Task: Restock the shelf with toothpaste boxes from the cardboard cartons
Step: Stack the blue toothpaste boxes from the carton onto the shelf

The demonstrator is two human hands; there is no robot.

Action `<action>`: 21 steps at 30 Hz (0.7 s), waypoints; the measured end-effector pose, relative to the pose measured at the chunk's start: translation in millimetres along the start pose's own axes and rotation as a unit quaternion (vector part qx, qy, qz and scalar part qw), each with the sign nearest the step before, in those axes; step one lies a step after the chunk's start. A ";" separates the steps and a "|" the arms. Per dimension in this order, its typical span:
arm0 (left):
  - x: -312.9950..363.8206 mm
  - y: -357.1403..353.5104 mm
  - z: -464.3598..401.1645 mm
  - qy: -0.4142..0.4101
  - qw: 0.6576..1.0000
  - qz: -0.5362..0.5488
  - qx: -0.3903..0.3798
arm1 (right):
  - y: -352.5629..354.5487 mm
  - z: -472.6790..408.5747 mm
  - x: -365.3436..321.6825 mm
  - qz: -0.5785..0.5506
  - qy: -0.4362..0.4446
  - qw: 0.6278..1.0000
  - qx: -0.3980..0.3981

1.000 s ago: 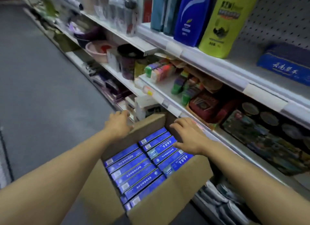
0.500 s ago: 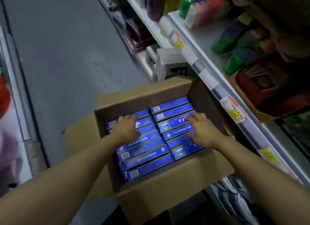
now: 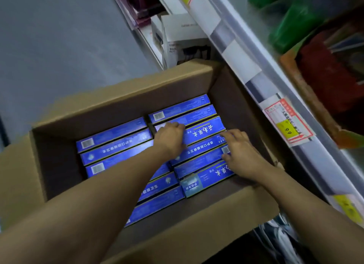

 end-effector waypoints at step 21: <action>-31.7 39.8 66.7 0.130 0.980 0.084 0.128 | -3.5 -2.1 -33.2 -0.018 -0.012 0.999 -0.031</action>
Point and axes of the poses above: each hand's wrist, its own z-axis away from the middle knuckle, its own y-axis out of the back of the hand, x = y × z, the point moved 1 cm from there along -z, towards the middle knuckle, and after that the axes turned 5 degrees about z, right-handed, at the moved point
